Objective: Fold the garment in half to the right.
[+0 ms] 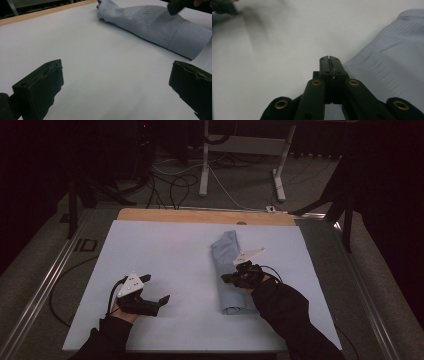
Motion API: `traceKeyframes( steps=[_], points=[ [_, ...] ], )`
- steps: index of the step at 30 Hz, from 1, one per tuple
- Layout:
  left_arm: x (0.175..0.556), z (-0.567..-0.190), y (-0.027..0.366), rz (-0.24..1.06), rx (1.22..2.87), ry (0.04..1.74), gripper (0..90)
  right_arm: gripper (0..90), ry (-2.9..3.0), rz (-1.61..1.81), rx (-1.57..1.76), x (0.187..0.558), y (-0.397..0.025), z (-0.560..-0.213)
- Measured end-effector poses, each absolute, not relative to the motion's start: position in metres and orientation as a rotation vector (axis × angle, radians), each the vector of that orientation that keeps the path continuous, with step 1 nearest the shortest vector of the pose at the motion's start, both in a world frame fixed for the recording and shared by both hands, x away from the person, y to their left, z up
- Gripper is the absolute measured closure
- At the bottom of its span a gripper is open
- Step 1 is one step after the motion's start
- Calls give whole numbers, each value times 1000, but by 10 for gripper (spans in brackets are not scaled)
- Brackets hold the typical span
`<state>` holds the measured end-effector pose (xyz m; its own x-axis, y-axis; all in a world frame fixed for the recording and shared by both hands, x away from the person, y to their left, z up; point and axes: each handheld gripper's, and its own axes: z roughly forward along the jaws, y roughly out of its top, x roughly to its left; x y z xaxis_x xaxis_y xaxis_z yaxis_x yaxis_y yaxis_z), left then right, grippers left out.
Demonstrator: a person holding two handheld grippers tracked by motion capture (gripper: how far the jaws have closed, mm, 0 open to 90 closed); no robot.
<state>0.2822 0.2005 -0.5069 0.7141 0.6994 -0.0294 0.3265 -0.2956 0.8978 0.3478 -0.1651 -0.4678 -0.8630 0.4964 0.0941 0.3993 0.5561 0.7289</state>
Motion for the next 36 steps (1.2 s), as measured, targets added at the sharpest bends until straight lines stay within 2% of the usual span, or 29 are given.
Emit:
traceKeyframes(
  steps=[21,36],
  points=[
    [284,-510,200,451,1906,801,1,900,2749,1162,825,322,-177,-519],
    [283,-509,200,457,1904,794,1,900,2805,1155,774,304,-162,-529]
  ],
)
